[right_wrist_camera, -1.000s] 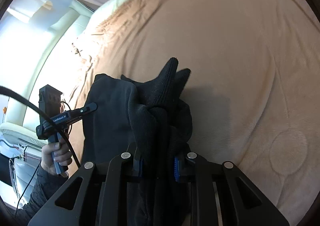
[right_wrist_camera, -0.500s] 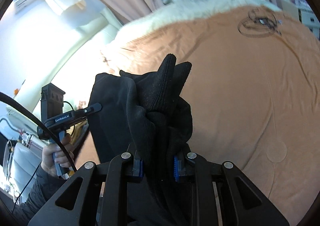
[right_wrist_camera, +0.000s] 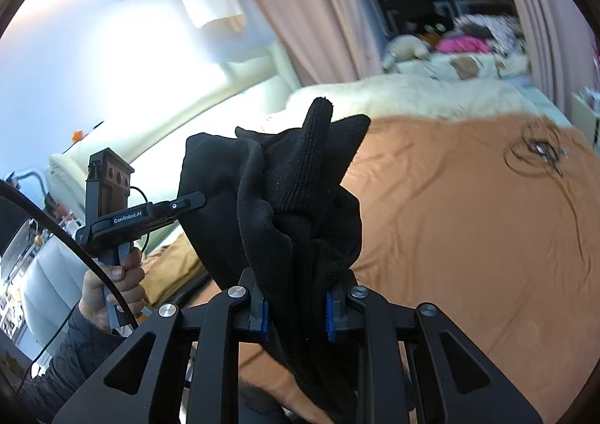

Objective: Fold small clothes
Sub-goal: 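Lift the black bundle with both tools and carry it toward the clothes stack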

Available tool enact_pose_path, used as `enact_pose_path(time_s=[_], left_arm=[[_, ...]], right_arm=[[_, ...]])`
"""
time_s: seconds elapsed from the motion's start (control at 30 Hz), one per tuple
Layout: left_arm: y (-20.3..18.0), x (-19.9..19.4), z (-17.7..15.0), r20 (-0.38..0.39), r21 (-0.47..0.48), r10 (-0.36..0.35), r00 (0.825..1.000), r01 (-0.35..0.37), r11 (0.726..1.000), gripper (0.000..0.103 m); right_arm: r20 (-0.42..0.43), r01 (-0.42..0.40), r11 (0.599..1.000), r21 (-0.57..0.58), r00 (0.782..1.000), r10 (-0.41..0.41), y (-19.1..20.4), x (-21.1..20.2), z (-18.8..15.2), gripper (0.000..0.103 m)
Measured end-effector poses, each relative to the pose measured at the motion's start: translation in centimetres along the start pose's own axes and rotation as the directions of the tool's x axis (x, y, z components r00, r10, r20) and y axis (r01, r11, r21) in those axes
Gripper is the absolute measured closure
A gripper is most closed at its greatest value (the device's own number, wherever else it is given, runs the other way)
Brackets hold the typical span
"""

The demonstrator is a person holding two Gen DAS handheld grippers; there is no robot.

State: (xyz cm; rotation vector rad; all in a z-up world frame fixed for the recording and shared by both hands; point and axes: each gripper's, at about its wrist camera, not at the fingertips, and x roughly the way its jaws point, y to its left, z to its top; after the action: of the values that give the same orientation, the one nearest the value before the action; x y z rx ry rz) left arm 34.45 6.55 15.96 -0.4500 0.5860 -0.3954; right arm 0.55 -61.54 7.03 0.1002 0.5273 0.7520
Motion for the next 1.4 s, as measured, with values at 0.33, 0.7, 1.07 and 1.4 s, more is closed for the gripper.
enact_pose_path(time_s=[0.33,0.7,1.07,1.4], left_arm=[[4.4,-13.4,2.3,0.129,0.013,0.117,0.985,-0.119,0.993,0.085],[14.2,-25.1,3.1,0.215,-0.059,0.325,0.921,-0.320,0.945,0.085],[23.5,-33.5,2.4,0.243,-0.150,0.517,0.820,-0.495,0.856,0.085],[28.8,-34.4,2.5,0.170,-0.202,0.652,0.739,-0.621,0.757,0.085]], right_arm=[[-0.010,-0.152,0.979,-0.135,0.988,0.152,11.7,2.8,-0.7,0.086],[-0.114,-0.338,0.921,-0.193,0.940,0.321,20.6,11.9,-0.7,0.086],[-0.195,-0.482,0.857,-0.180,0.872,0.450,22.1,24.5,1.0,0.086],[-0.283,-0.594,0.803,-0.053,0.780,0.558,21.6,30.7,-0.4,0.086]])
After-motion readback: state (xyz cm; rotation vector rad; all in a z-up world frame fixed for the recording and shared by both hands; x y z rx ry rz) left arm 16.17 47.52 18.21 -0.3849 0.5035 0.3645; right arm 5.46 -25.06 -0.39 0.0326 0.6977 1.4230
